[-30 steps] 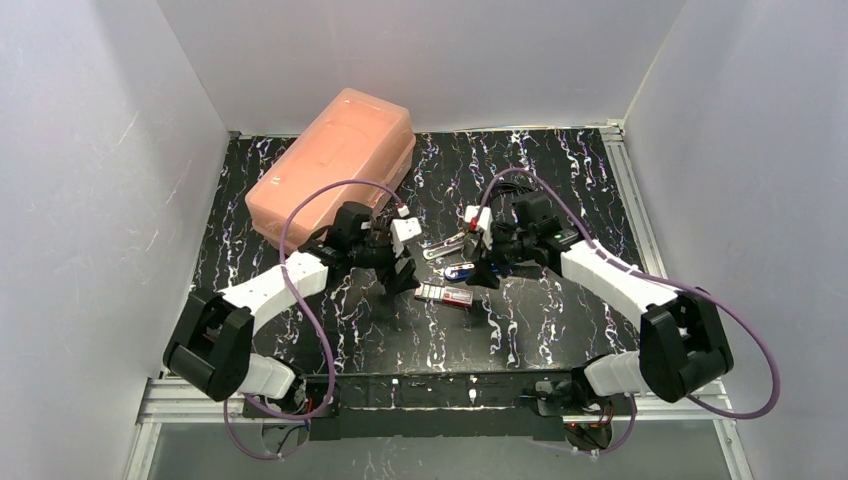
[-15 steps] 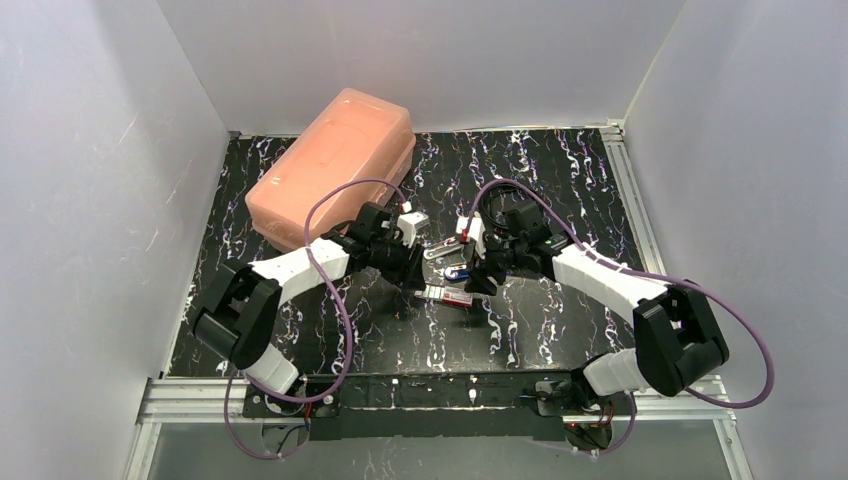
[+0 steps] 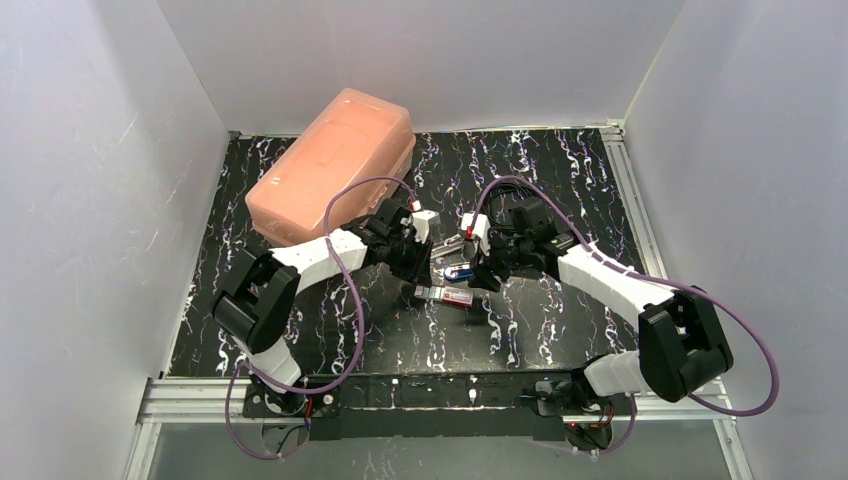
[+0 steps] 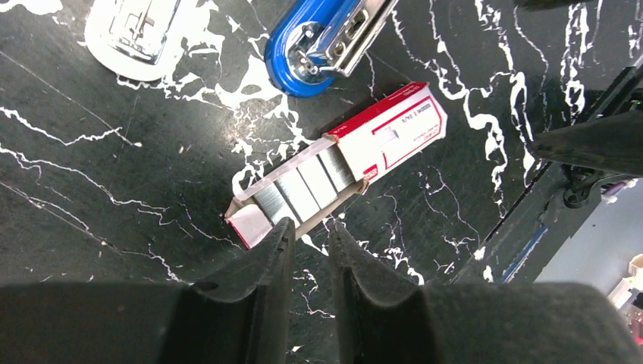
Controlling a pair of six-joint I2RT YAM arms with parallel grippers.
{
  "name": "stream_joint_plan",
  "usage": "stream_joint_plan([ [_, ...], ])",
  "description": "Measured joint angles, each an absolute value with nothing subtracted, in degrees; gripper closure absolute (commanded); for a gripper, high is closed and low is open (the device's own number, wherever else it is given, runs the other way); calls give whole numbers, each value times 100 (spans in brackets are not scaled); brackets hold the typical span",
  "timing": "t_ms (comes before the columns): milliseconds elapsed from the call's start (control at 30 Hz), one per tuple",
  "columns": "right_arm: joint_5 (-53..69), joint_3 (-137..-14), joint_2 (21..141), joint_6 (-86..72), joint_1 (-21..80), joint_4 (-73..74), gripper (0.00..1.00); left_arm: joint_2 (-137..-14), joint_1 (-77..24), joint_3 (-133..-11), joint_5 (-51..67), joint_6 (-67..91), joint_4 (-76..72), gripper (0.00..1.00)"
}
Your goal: Load the staples into the stapler
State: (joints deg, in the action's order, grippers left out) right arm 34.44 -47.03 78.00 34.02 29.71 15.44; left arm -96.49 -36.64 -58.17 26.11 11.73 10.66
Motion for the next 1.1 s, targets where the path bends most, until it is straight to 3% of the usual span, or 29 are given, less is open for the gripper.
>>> stream_joint_plan([
  [1100, 3444, -4703, 7684, 3476, 2849, 1656, 35, -10235, -3900, -6274, 1837, 1223, 1584, 74],
])
